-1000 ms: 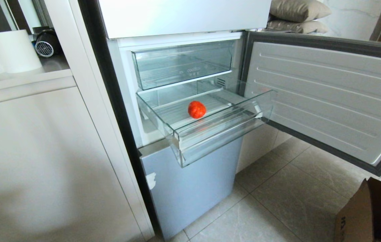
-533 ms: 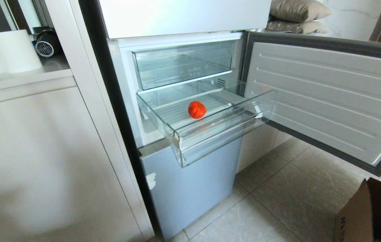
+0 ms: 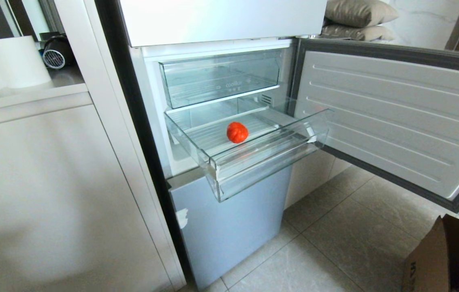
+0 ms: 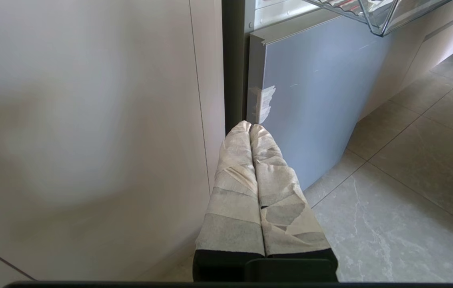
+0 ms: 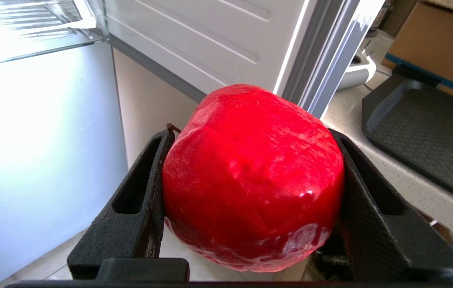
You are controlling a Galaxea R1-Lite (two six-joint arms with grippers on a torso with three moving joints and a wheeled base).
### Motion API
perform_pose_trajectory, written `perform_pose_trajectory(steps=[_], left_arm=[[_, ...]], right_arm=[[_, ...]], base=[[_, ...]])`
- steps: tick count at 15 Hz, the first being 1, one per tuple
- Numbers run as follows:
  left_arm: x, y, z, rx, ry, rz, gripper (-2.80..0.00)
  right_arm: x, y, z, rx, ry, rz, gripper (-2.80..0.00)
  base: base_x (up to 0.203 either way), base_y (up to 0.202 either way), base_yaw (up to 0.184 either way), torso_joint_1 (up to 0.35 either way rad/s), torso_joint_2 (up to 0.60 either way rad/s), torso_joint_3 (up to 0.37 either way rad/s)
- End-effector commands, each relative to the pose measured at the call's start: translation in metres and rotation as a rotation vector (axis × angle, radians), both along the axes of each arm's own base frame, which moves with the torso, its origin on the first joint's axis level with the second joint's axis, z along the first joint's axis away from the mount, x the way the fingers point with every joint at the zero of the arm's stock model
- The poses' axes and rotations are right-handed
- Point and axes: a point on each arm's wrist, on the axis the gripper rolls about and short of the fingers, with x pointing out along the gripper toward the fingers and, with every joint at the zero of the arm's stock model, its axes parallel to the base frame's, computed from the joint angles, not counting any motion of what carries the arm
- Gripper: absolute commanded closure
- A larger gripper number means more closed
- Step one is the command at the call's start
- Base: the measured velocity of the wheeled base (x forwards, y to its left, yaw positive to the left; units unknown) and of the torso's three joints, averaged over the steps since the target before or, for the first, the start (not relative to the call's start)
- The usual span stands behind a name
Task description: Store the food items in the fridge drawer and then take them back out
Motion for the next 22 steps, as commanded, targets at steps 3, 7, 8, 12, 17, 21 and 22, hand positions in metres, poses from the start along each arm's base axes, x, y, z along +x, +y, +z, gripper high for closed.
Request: perform_pose_trajectory(steps=[3, 7, 8, 12, 17, 21, 22], left_arm=[[0.0, 0.0, 0.0, 0.0, 0.002, 0.001, 0.0], [0.0, 0.0, 0.0, 0.0, 0.002, 0.001, 0.0], [0.0, 0.0, 0.0, 0.0, 0.002, 0.001, 0.0], [0.0, 0.0, 0.0, -0.001, 0.003, 0.001, 0.0], [0.0, 0.0, 0.0, -0.001, 0.001, 0.001, 0.0], [0.0, 0.0, 0.0, -0.001, 0.002, 0.001, 0.0], [0.0, 0.0, 0.0, -0.001, 0.002, 0.001, 0.0]], right_arm=[[-0.001, 0.002, -0.003, 0.005, 0.004, 0.017, 0.0], [0.0, 0.003, -0.006, 0.013, 0.01, 0.03, 0.0], [0.0, 0.003, -0.005, 0.012, 0.008, 0.03, 0.0], [0.0, 0.003, -0.003, 0.008, 0.003, 0.028, 0.0], [0.0, 0.003, -0.004, 0.02, 0.003, 0.03, 0.0], [0.012, -0.002, 0.024, 0.059, -0.074, 0.112, 0.0], [0.02, -0.006, 0.036, 0.069, -0.089, 0.14, 0.0]], base=[[0.0, 0.0, 0.0, 0.0, 0.0, 0.0], [-0.004, -0.006, 0.149, 0.0, 0.01, 0.004], [0.004, -0.01, 0.173, 0.002, 0.0, 0.003], [0.002, -0.009, 0.174, 0.002, 0.0, 0.001], [0.003, -0.006, 0.169, 0.001, 0.0, 0.001], [-0.001, -0.002, 0.048, 0.001, 0.0, 0.0], [0.0, 0.0, 0.0, 0.0, 0.0, 0.0]])
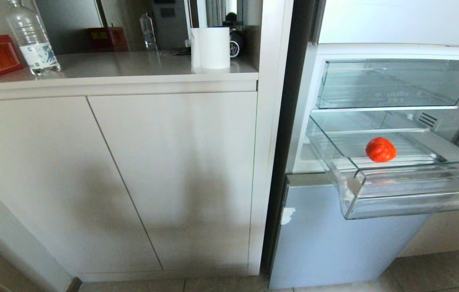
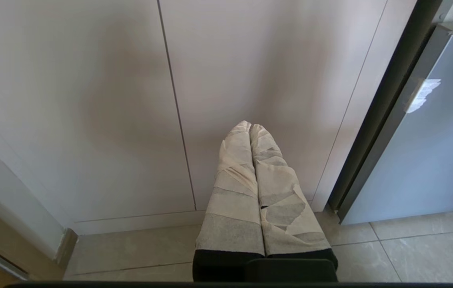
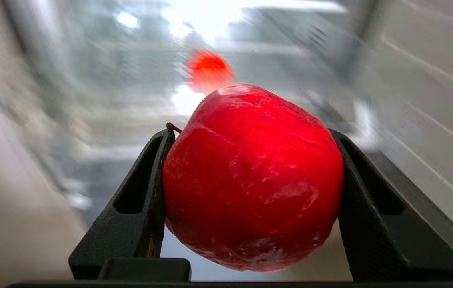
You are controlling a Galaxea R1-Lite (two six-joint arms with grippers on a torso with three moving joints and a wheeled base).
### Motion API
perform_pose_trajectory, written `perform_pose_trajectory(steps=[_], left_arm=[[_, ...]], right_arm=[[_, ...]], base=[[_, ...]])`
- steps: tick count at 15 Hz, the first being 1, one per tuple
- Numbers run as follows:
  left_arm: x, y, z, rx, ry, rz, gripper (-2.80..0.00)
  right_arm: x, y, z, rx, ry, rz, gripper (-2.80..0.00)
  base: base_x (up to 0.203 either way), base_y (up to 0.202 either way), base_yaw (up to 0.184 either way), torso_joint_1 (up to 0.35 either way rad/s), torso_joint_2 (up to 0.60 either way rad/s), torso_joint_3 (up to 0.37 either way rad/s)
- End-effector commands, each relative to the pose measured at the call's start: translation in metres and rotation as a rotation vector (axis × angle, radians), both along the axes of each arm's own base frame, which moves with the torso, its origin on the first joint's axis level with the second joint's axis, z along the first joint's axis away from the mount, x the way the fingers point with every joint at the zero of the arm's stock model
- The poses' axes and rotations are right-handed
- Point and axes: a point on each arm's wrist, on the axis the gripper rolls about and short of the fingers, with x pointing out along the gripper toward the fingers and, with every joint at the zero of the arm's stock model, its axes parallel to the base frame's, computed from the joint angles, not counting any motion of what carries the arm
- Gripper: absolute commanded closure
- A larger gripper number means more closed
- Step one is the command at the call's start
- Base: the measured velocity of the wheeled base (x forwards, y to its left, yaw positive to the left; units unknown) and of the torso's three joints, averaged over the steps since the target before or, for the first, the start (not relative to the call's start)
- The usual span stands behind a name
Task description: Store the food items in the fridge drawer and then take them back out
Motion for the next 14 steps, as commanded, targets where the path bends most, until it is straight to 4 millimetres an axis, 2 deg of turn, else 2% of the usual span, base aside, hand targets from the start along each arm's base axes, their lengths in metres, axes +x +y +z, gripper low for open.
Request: perform_pose_trajectory(steps=[1, 3, 6, 11, 14], left_arm=[[0.0, 0.0, 0.0, 0.0, 0.001, 0.002, 0.0], [0.0, 0.0, 0.0, 0.001, 0.001, 0.002, 0.0], [0.0, 0.0, 0.0, 0.0, 0.002, 0.0, 0.0], [0.0, 0.0, 0.0, 0.0, 0.001, 0.002, 0.0], [0.0, 0.0, 0.0, 0.0, 0.003, 0.002, 0.0]], right_arm=[[0.023, -0.012, 0.025, 0.024, -0.008, 0.055, 0.0], [0.054, -0.027, 0.04, 0.088, 0.061, 0.091, 0.0], [0.109, -0.043, 0.045, 0.161, 0.167, 0.076, 0.0], [0.203, -0.038, 0.037, 0.169, 0.249, -0.021, 0.0], [0.244, -0.038, 0.04, 0.156, 0.224, -0.036, 0.0]], base=[[0.0, 0.0, 0.0, 0.0, 0.0, 0.0], [0.0, 0.0, 0.0, 0.0, 0.0, 0.0], [0.0, 0.0, 0.0, 0.0, 0.0, 0.0], [0.0, 0.0, 0.0, 0.0, 0.0, 0.0], [0.0, 0.0, 0.0, 0.0, 0.0, 0.0]])
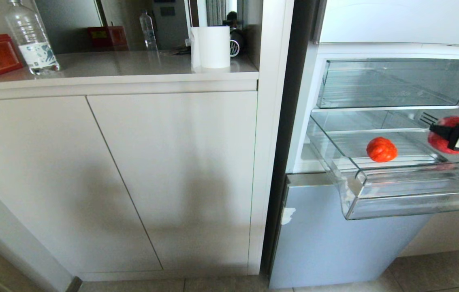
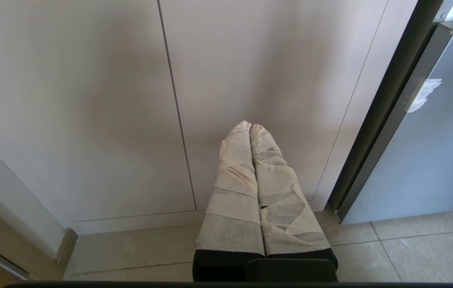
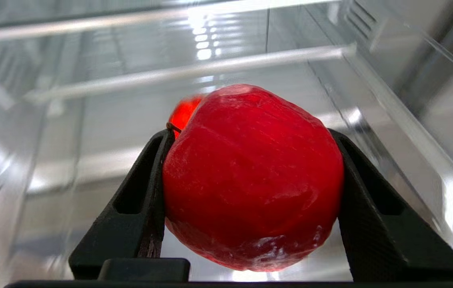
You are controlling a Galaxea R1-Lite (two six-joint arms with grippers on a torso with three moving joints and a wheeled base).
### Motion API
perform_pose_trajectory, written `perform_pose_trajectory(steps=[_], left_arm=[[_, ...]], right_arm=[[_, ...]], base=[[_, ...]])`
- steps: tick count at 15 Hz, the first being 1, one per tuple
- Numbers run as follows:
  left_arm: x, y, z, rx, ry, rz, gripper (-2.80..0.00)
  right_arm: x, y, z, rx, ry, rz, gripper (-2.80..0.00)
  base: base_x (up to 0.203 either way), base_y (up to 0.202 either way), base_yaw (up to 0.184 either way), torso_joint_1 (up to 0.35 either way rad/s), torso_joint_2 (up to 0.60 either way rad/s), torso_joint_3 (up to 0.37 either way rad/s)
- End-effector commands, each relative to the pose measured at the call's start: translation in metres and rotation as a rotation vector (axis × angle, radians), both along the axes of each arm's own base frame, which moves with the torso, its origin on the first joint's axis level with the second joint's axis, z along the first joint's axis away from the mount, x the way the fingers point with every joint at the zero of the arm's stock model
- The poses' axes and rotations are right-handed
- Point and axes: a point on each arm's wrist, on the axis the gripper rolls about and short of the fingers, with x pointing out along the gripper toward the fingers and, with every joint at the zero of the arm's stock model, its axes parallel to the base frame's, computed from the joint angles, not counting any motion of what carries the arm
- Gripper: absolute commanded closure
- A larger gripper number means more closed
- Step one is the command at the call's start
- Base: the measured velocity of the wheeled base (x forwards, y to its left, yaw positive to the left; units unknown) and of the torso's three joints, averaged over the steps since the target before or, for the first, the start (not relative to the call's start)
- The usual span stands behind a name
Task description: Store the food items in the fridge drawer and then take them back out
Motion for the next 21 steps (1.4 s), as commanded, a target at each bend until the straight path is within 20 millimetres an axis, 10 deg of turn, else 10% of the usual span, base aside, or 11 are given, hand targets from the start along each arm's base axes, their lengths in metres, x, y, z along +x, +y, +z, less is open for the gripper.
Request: perform_pose_trajectory(steps=[1, 9, 10, 15, 19, 20, 21], left_arm=[[0.0, 0.0, 0.0, 0.001, 0.001, 0.0, 0.0], [0.0, 0.0, 0.0, 0.001, 0.001, 0.001, 0.0], [0.0, 0.0, 0.0, 0.0, 0.001, 0.001, 0.0], [0.0, 0.0, 0.0, 0.0, 0.001, 0.001, 0.0], [0.0, 0.0, 0.0, 0.0, 0.001, 0.0, 0.0], [0.0, 0.0, 0.0, 0.0, 0.001, -0.001, 0.0], [0.0, 0.0, 0.0, 0.001, 0.001, 0.001, 0.0]], right_arm=[[0.043, -0.004, -0.015, 0.006, 0.028, 0.008, 0.0], [0.096, -0.022, -0.031, -0.013, 0.03, -0.12, 0.0], [0.098, -0.023, -0.034, -0.012, 0.036, -0.121, -2.8], [0.098, -0.024, -0.025, -0.007, -0.002, -0.126, -2.8], [0.066, -0.016, 0.019, -0.021, -0.111, -0.128, -2.8], [0.053, -0.012, 0.028, -0.021, -0.13, -0.128, 0.0], [0.037, -0.008, 0.034, -0.019, -0.143, -0.128, 0.0]], base=[[0.0, 0.0, 0.0, 0.0, 0.0, 0.0], [0.0, 0.0, 0.0, 0.0, 0.0, 0.0], [0.0, 0.0, 0.0, 0.0, 0.0, 0.0], [0.0, 0.0, 0.0, 0.0, 0.0, 0.0], [0.0, 0.0, 0.0, 0.0, 0.0, 0.0], [0.0, 0.0, 0.0, 0.0, 0.0, 0.0], [0.0, 0.0, 0.0, 0.0, 0.0, 0.0]])
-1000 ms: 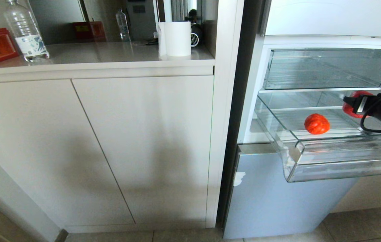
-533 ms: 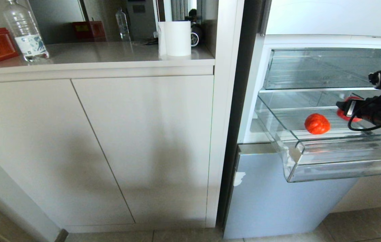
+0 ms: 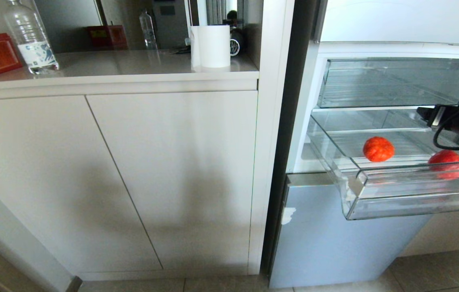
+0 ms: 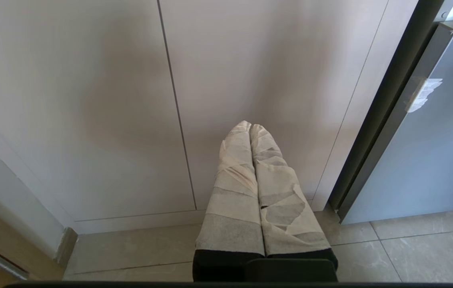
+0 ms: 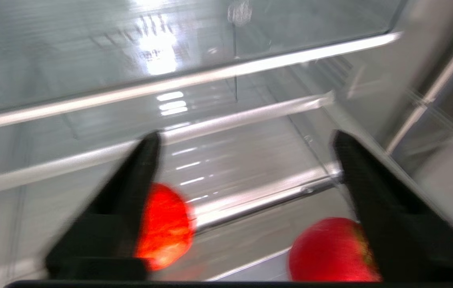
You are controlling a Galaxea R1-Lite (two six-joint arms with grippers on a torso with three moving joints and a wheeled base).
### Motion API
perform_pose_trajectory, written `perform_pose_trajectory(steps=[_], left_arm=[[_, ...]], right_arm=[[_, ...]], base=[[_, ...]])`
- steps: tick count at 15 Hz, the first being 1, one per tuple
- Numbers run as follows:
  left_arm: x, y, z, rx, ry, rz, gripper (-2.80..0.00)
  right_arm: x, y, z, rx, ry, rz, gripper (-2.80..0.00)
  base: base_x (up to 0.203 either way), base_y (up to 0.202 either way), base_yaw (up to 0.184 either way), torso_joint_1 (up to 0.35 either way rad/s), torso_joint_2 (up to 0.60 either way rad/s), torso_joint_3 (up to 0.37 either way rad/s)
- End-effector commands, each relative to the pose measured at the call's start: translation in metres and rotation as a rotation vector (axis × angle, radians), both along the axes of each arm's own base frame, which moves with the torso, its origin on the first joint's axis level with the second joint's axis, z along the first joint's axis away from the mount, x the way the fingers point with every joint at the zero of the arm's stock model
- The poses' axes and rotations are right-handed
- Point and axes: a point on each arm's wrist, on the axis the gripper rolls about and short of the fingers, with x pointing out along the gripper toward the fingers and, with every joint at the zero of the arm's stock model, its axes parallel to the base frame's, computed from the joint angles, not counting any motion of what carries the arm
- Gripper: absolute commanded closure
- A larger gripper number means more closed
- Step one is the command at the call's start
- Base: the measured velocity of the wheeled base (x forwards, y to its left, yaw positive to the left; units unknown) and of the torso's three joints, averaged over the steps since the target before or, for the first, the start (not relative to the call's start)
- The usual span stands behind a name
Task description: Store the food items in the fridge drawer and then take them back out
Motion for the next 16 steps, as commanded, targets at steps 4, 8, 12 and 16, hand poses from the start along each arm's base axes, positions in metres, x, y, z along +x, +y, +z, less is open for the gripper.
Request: perform_pose_trajectory(steps=[4, 8, 12, 16], left_arm=[[0.0, 0.0, 0.0, 0.0, 0.002, 0.0, 0.0], [0.0, 0.0, 0.0, 0.0, 0.001, 0.0, 0.0], [0.0, 0.0, 0.0, 0.001, 0.001, 0.001, 0.0], [0.0, 0.0, 0.0, 0.0, 0.001, 0.0, 0.0]], right_arm=[[-0.121, 0.023, 0.019, 0.004, -0.042, -0.039, 0.0], [-0.19, 0.02, -0.015, 0.023, 0.019, -0.172, 0.0], [-0.213, 0.02, -0.034, 0.05, 0.049, -0.224, 0.0], [-0.204, 0.016, -0.063, 0.1, 0.176, -0.213, 0.0]], base=[[0.0, 0.0, 0.0, 0.0, 0.0, 0.0], [0.0, 0.0, 0.0, 0.0, 0.0, 0.0], [0.0, 0.0, 0.0, 0.0, 0.0, 0.0], [0.0, 0.0, 0.0, 0.0, 0.0, 0.0]])
